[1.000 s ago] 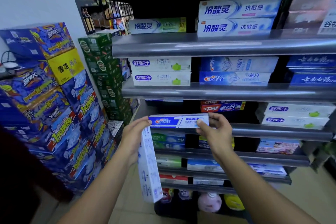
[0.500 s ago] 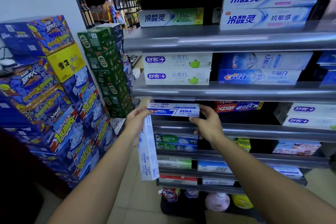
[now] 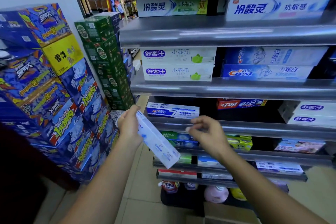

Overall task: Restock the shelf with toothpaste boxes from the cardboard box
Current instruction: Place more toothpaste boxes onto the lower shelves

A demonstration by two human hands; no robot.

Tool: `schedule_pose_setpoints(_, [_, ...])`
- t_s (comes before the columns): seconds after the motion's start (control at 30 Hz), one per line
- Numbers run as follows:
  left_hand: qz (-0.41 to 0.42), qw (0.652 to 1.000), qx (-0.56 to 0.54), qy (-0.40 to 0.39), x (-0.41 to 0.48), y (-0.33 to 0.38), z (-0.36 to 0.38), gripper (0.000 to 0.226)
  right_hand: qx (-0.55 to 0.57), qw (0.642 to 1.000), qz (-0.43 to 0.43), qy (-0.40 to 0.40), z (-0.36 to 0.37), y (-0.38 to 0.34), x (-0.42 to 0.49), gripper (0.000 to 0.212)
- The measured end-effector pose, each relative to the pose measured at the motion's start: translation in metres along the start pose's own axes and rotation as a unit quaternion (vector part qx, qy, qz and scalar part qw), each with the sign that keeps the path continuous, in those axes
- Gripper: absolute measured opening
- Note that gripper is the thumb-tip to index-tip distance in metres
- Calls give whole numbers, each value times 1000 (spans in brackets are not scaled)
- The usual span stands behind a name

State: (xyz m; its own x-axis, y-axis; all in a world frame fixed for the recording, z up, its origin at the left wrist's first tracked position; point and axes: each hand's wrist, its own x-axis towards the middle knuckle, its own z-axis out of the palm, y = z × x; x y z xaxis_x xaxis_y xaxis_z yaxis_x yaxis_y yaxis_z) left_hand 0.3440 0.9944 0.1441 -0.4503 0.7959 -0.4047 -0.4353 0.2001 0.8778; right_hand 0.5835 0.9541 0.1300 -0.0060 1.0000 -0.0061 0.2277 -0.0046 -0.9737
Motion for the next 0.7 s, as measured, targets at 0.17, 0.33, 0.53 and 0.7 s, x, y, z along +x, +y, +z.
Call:
schedule_pose_setpoints(0.17, [-60,992,-98,-54,-35,5,18,25,35,988,24,-150,-8,-3,-36,46])
schedule_pose_setpoints(0.33, [-2,981,-112,-161,-67,-4,28,42,159,985,34,-64,-47,-19,-45,20])
schedule_pose_setpoints(0.53, [334,911,188,-152,-104,-12,23,30,177,984,-6,-19,-131,-44,-51,14])
schedule_pose_setpoints(0.7, [612,586,498,-185,-152,-3,56,74,163,985,-52,19,-175,-69,-64,17])
